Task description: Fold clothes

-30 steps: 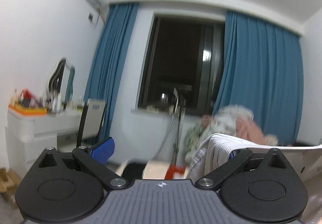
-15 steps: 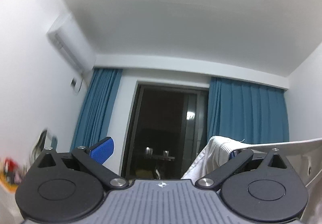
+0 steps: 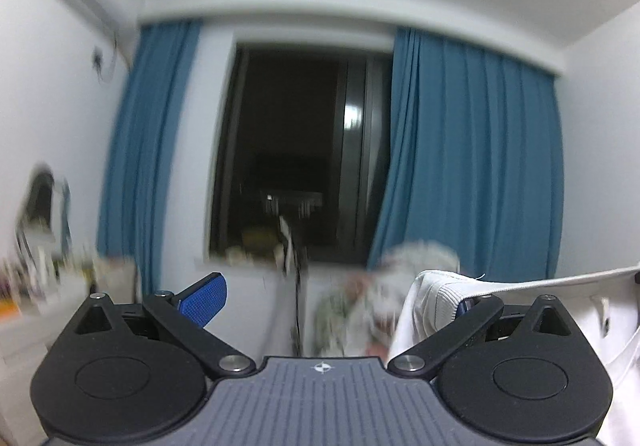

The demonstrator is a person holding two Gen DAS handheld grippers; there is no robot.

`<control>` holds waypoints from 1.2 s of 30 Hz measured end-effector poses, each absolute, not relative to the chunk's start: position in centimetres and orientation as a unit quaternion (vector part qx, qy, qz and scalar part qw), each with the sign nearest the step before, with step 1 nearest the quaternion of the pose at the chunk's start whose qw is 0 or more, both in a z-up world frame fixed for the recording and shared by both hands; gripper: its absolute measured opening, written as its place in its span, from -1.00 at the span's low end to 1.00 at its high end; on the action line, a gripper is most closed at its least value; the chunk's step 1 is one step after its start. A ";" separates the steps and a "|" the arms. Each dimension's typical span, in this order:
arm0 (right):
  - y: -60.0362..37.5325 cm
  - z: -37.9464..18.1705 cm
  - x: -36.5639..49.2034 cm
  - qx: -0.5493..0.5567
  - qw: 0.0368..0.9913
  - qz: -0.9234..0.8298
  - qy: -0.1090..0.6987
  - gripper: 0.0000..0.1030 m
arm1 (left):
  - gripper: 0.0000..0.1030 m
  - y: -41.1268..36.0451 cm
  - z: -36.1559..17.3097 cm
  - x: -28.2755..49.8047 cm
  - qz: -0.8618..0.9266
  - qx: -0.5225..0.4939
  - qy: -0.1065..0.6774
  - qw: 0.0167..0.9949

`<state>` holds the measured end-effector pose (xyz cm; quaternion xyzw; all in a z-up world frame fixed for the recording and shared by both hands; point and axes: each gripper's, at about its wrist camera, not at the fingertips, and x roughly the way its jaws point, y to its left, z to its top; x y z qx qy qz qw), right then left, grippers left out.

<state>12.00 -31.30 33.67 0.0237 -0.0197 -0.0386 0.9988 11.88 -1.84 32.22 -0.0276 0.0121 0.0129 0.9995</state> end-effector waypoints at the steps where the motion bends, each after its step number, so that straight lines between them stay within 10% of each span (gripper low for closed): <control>1: -31.4 31.4 14.2 0.025 0.999 -0.038 0.000 0.51 | 1.00 -2.0 29.9 14.5 0.013 -0.031 0.030 0.999; 14: -29.2 4.0 50.2 0.003 0.980 -0.063 0.186 0.49 | 1.00 0.8 0.2 53.9 0.043 -0.017 0.236 0.971; 23: -26.9 -6.4 59.1 -0.038 0.911 0.018 0.411 0.54 | 0.97 2.8 -11.1 65.4 -0.049 0.031 0.444 0.894; 36: -26.0 0.7 51.7 0.036 0.926 0.073 0.369 0.53 | 0.99 -0.3 -0.4 52.6 -0.083 0.023 0.358 0.930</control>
